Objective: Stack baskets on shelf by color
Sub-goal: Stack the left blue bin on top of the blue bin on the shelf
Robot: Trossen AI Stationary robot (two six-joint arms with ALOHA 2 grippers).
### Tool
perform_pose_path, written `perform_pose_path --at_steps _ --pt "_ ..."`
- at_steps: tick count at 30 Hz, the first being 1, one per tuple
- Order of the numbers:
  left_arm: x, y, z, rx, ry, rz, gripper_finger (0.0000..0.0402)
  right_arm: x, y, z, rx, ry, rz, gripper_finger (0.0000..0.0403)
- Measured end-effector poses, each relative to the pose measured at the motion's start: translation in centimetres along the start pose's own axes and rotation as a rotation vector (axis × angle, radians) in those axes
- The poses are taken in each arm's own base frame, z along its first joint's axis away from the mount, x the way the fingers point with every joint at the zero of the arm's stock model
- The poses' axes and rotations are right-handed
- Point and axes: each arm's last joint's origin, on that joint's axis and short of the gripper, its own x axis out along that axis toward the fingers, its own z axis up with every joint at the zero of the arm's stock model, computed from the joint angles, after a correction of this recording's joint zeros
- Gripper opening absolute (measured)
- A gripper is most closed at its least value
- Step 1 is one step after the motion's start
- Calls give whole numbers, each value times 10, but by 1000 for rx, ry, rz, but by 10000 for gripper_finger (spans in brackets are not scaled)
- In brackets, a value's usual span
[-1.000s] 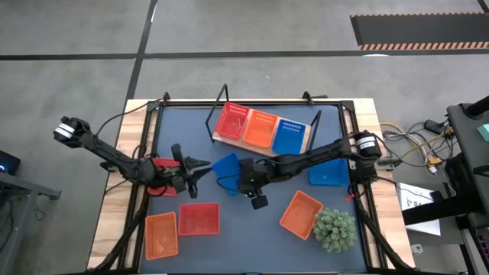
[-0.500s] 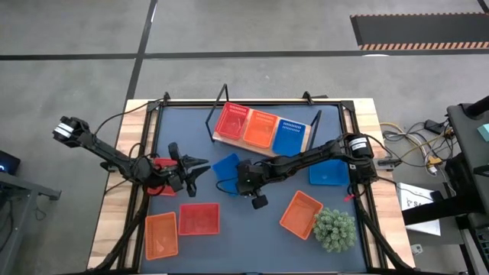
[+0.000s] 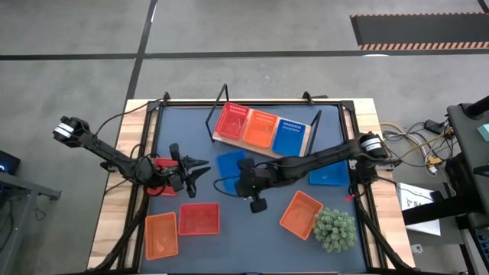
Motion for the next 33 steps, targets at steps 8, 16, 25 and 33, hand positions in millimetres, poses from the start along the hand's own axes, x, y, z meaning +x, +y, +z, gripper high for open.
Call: perform_pose_path --at_steps 8,16,25,33 --pt "0 0 0 0 -1 0 79 -58 -12 18 180 143 -241 9" --pt "0 0 0 -1 -1 0 79 -106 -27 -2 318 247 -391 9" --pt "0 0 0 -1 0 0 79 -127 -40 -54 471 302 -443 9" --pt "0 0 0 -1 -1 0 79 -123 -38 -93 487 265 -394 9"
